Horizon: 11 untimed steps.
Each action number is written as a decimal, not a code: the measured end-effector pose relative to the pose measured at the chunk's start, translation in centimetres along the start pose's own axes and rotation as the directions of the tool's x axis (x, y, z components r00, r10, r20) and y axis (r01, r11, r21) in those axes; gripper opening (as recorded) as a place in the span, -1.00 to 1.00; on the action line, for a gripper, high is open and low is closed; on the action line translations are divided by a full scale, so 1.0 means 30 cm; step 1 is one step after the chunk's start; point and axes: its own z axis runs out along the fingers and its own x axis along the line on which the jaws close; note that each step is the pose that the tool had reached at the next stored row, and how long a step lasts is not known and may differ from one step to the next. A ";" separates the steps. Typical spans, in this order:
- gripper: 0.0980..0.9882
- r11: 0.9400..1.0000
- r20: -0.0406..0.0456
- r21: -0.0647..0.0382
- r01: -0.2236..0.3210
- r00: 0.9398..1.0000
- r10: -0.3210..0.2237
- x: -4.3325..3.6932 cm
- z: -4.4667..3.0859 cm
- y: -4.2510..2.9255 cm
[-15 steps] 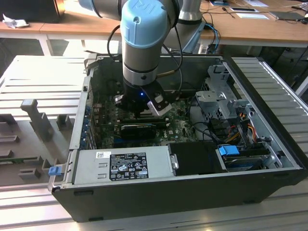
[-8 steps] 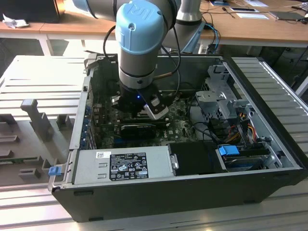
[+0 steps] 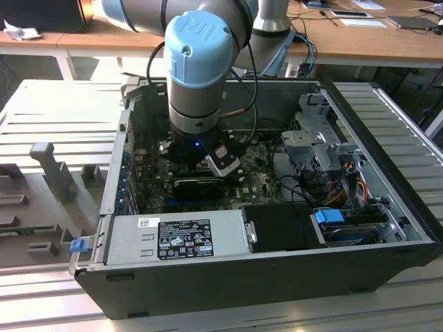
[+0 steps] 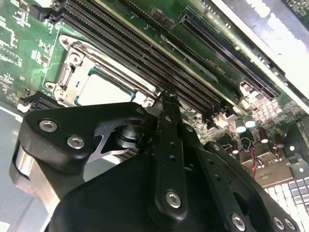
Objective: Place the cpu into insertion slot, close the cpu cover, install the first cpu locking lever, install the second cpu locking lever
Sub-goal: 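Install the second cpu locking lever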
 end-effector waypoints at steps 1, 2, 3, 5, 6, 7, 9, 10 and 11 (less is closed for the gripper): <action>-0.98 1.000 0.000 -0.005 0.000 1.000 0.000 0.000 0.005 -0.002; -0.98 1.000 0.001 -0.009 0.000 1.000 0.000 0.000 0.008 -0.002; -0.98 1.000 0.002 -0.015 0.000 1.000 0.000 0.001 0.010 -0.003; -0.98 1.000 0.003 -0.026 0.001 1.000 0.000 0.003 0.013 -0.004; -0.98 0.999 0.003 -0.033 0.001 1.000 0.000 0.005 0.015 -0.004; -0.98 0.999 0.004 -0.041 0.001 1.000 0.000 0.007 0.018 -0.005; -0.98 0.998 0.007 -0.065 0.001 1.000 -0.001 0.011 0.032 -0.009; -0.98 0.998 0.007 -0.067 0.001 1.000 -0.001 0.013 0.034 -0.010; -0.98 0.998 0.007 -0.067 0.001 1.000 -0.001 0.013 0.034 -0.010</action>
